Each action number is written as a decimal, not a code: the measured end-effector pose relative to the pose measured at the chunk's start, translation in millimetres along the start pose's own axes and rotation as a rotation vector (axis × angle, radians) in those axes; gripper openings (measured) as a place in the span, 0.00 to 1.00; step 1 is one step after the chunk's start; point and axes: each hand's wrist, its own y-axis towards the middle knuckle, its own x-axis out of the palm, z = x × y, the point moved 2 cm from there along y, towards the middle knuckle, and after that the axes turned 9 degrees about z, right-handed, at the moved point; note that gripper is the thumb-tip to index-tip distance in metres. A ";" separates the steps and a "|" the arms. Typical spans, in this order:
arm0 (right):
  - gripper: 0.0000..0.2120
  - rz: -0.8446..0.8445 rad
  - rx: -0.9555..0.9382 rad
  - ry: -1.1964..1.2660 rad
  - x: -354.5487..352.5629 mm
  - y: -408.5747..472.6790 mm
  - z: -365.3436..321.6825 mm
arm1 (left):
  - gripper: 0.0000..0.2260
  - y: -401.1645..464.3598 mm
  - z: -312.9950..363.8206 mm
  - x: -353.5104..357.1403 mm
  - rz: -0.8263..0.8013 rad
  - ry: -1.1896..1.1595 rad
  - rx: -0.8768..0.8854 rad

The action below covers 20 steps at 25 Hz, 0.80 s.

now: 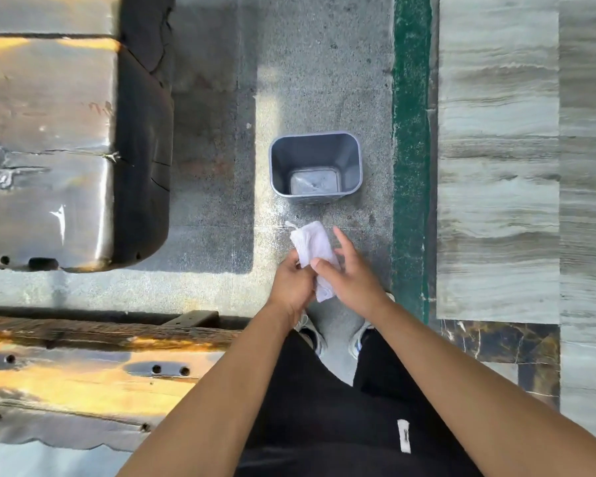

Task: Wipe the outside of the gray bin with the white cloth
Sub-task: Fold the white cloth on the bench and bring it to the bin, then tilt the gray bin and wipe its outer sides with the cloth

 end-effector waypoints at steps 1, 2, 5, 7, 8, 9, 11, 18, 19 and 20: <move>0.38 -0.030 0.003 0.028 -2.0 15.7 5.6 | 0.12 8.3 -3.2 12.7 -0.010 0.040 0.053; 0.37 -0.046 0.007 0.046 -5.4 30.2 12.8 | 0.14 16.6 -7.9 26.3 -0.023 0.084 0.098; 0.33 -0.058 0.020 0.152 -18.3 78.0 50.4 | 0.19 47.6 -21.6 64.8 -0.118 0.173 0.157; 0.30 -0.073 0.016 0.180 -30.1 111.5 85.5 | 0.18 77.1 -36.9 91.5 -0.193 0.202 0.158; 0.27 -0.066 0.017 0.191 -35.9 129.0 103.9 | 0.19 92.4 -44.6 104.1 -0.237 0.195 0.159; 0.22 -0.053 0.022 0.208 -42.8 146.9 122.6 | 0.23 108.7 -51.6 116.0 -0.288 0.180 0.160; 0.12 -0.038 0.041 0.262 -52.1 182.6 158.4 | 0.28 143.6 -64.2 135.2 -0.393 0.176 0.178; 0.11 0.100 -0.006 0.276 -68.1 317.9 243.4 | 0.08 294.9 -23.8 165.4 0.252 0.530 0.830; 0.11 0.113 -0.040 0.267 -70.3 334.0 245.4 | 0.08 308.7 -12.6 173.6 0.301 0.605 0.949; 0.10 0.129 -0.074 0.267 -72.1 350.4 247.6 | 0.08 323.3 -2.7 182.3 0.332 0.696 1.015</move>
